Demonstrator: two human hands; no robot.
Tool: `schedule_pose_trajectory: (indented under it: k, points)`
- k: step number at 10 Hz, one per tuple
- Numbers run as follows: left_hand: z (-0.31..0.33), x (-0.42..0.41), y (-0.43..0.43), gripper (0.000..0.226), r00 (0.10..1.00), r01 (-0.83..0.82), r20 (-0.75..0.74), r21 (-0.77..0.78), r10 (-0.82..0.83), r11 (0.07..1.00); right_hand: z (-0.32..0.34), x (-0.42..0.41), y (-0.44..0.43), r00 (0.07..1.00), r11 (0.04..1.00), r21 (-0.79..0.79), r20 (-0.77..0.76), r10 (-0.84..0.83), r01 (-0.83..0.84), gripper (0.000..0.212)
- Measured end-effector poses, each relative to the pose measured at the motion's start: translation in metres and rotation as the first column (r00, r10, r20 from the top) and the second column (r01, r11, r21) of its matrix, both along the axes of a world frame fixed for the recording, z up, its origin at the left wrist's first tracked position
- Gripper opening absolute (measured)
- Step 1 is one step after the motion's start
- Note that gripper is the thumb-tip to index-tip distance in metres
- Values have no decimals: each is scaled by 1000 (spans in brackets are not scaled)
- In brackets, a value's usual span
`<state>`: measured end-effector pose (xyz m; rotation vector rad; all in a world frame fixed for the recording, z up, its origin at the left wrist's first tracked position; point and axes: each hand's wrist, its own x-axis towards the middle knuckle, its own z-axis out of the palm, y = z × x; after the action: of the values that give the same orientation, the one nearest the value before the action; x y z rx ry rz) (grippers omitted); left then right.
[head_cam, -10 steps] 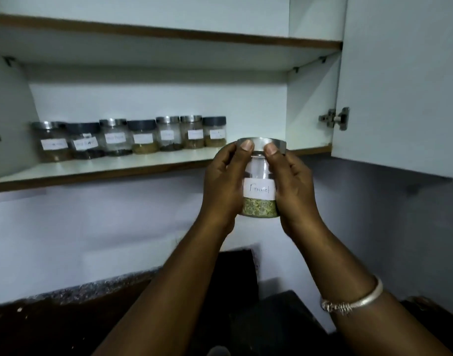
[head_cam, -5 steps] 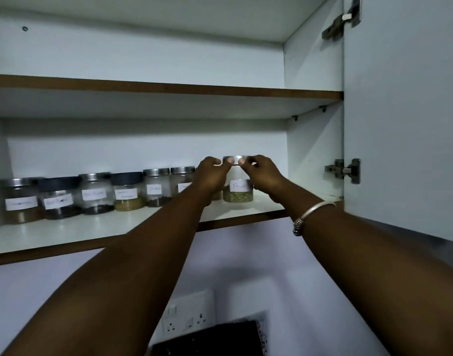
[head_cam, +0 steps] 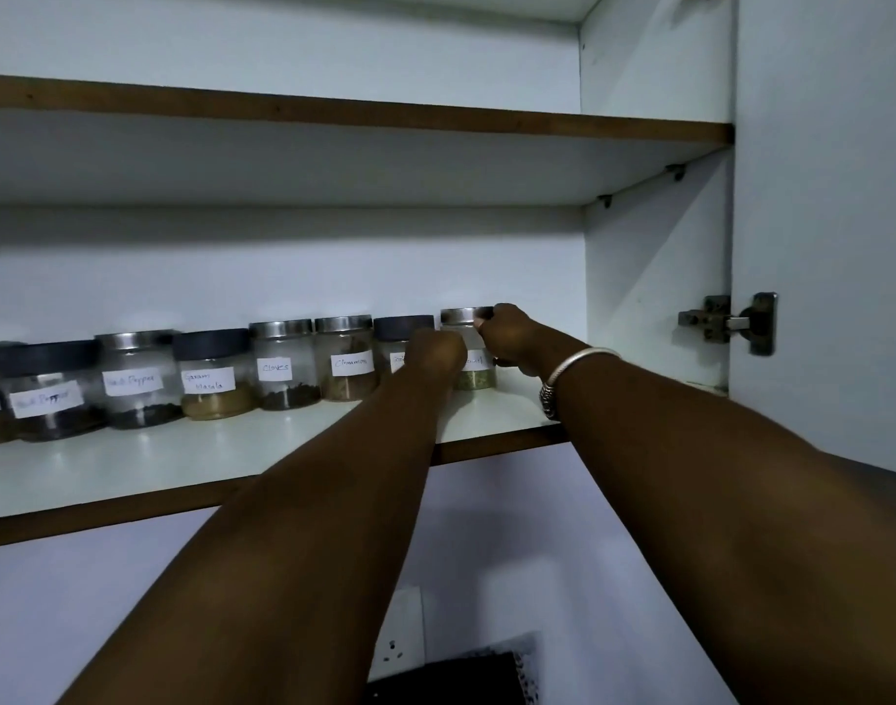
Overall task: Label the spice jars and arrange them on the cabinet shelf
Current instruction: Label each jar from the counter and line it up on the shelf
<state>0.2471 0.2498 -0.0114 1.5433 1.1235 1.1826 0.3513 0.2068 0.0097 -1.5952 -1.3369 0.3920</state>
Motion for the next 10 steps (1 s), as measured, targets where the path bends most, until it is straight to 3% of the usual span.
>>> schedule_pose_trajectory:
  k: [1, 2, 4, 5, 6, 7, 8, 9, 10]
  points:
    - [-1, 0, 6, 42, 998, 16, 63, 5, -17, 1000, -5, -5, 12, 996, 999, 1, -81, 49, -49, 37]
    - [-1, 0, 8, 43, 995, 41, 93, -52, -36, 998, -12, -3, 20, 999, 1000, 16, -52, 6, -5, 38]
    - [0, -4, 4, 29, 986, 31, 167, -151, -5, 988, -21, -1, 21, 987, 1000, 15, -156, 28, -26, 34]
    - [-3, -9, -8, 18, 985, 27, 173, -125, -5, 992, -22, -4, 11, 977, 1000, 26, -212, 5, 0, 43]
    - [-2, -14, -23, 26, 980, 45, 199, -54, -33, 998, -16, -11, -9, 959, 994, 97, -282, -17, 46, 37]
    - [-3, -25, -57, 21, 964, 123, 230, 43, -130, 991, -20, -35, -49, 928, 980, 189, -349, 127, -63, 21]
    - [-21, -52, -107, 19, 948, 178, 231, 189, -220, 966, -41, -63, -104, 906, 933, 336, -343, 248, -129, 18]
    - [-63, -97, -166, 24, 914, 251, 239, 304, -328, 919, -81, -88, -160, 851, 891, 412, -383, 359, -191, 16]
    - [-125, -138, -212, 28, 919, 231, 236, 324, -315, 917, -138, -115, -202, 830, 877, 411, -376, 412, -249, 19]
